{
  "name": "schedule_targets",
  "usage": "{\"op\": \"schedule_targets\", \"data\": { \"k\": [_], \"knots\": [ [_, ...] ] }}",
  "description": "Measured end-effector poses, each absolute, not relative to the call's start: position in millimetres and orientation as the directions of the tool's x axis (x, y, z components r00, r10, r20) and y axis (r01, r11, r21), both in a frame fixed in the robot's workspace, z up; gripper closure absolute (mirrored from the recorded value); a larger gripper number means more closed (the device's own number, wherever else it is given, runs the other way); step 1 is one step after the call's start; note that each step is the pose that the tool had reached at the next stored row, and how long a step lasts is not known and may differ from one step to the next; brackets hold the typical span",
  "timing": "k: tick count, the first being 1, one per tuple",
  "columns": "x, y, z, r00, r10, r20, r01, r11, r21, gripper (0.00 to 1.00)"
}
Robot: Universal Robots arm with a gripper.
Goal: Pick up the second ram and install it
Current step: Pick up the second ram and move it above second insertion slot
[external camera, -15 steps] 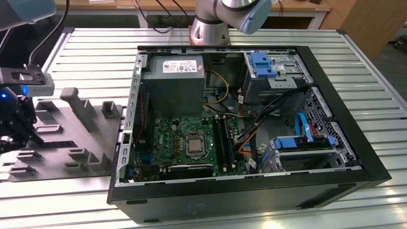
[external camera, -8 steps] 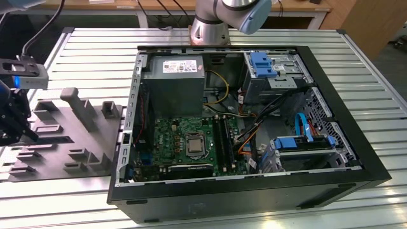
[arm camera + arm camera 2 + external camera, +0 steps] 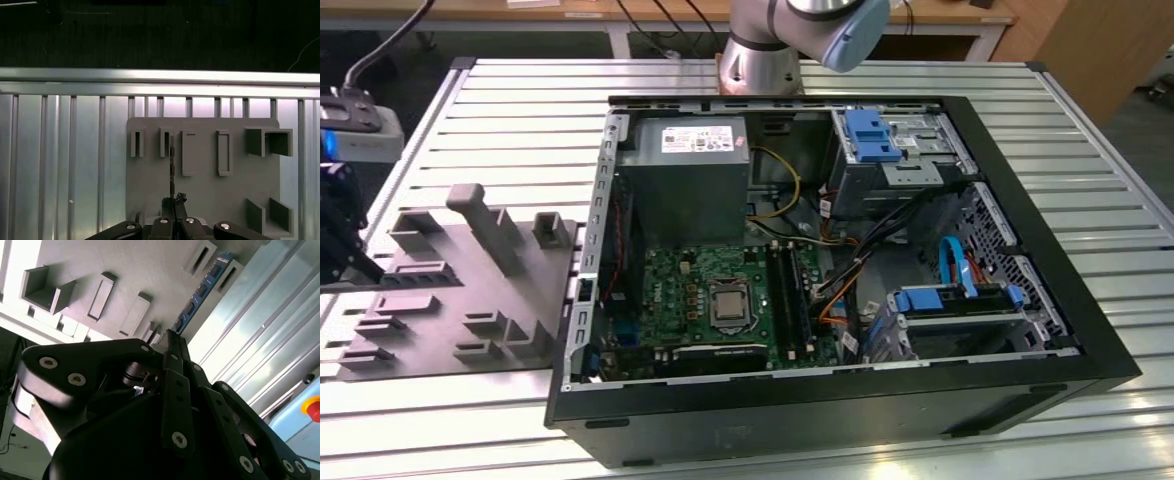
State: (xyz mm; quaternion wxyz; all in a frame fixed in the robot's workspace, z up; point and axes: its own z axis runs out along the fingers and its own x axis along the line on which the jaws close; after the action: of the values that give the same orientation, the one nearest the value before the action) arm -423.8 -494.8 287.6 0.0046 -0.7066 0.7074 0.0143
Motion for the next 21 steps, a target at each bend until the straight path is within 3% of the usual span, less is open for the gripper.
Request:
{"op": "schedule_targets", "data": {
  "k": [15, 21],
  "knots": [
    [-424, -495, 342, -0.001, -1.000, -0.030, -1.000, 0.001, 0.014, 0.89],
    [-424, -495, 348, -0.001, -1.000, -0.030, -1.000, 0.001, 0.013, 0.89]
  ]
}}
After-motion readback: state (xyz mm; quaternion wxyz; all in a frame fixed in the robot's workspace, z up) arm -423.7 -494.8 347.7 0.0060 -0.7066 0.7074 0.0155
